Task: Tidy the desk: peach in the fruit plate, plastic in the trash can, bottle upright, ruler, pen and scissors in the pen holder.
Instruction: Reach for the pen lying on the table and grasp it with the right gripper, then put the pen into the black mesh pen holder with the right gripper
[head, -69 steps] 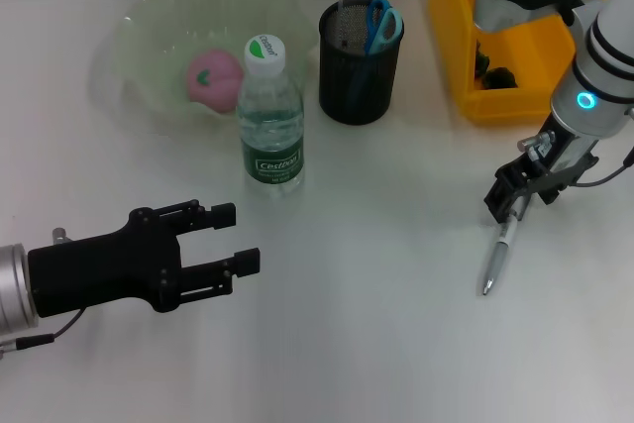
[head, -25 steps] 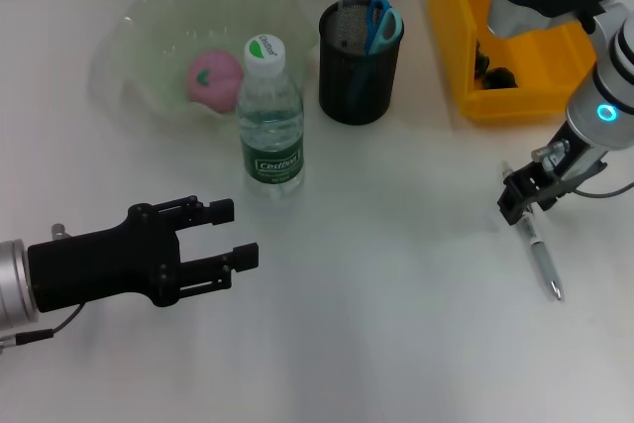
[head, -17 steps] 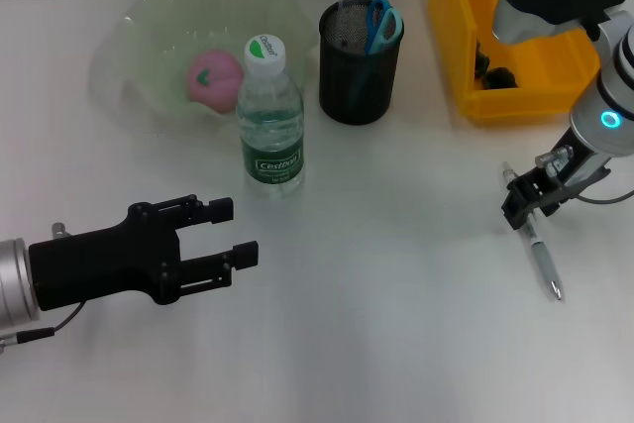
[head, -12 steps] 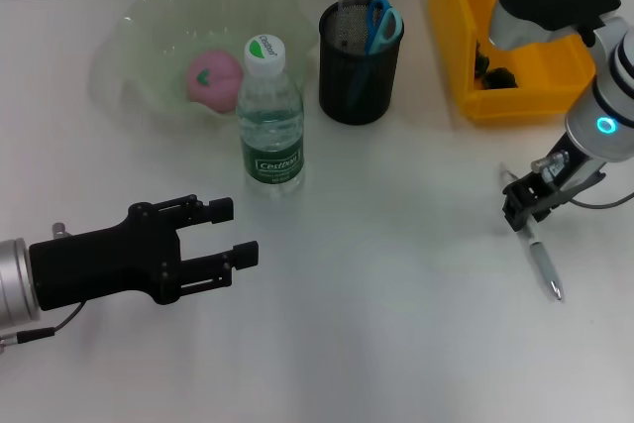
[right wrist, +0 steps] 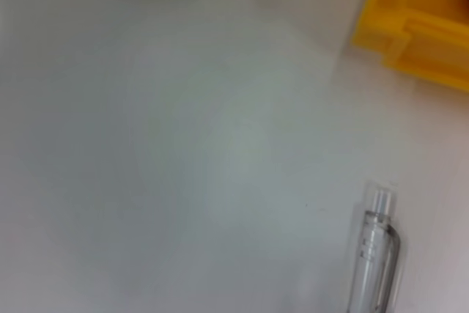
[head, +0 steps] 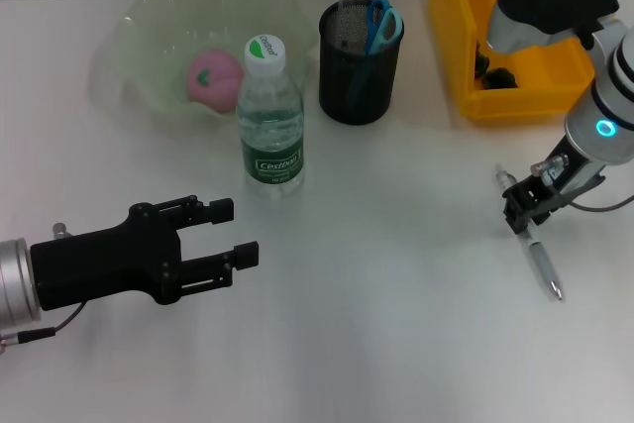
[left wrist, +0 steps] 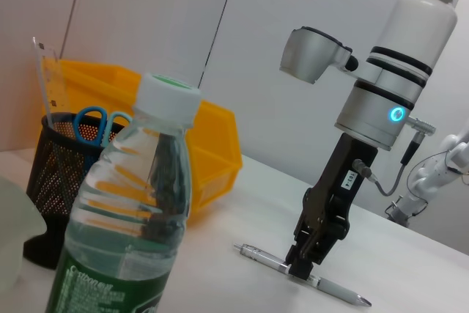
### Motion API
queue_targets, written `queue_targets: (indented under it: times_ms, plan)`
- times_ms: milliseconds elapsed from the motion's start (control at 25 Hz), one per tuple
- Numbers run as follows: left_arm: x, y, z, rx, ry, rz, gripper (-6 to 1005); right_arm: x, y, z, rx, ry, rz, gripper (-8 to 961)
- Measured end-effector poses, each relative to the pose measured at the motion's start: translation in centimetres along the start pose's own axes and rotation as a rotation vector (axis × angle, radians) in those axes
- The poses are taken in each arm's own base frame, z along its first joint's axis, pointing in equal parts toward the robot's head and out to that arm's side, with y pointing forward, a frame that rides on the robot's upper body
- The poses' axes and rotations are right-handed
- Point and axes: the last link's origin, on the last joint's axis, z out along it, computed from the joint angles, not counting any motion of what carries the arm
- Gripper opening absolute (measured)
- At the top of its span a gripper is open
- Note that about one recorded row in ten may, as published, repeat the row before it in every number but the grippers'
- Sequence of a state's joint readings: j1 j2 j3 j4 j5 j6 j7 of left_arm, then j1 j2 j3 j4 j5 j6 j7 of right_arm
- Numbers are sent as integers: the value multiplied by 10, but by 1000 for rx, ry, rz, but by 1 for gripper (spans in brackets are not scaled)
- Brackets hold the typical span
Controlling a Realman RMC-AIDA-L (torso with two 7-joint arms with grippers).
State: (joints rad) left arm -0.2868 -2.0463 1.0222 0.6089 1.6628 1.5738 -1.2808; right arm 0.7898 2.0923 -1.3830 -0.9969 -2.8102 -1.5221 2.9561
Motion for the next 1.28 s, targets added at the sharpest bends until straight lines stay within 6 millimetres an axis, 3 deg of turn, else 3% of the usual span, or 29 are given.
queue_targets:
  times_ms: [680,1040,1280]
  plan:
    - [1,-1,0,2,3,-2,734,6,-3,0,9,-20,-1,134]
    - [-1,1,-2,0,7,-9,737,6,-9,-41,-77,-300,16,127]
    - [-3,4,-2,-6,10,-17,740,3,-17,-57,-194,-501,34,127]
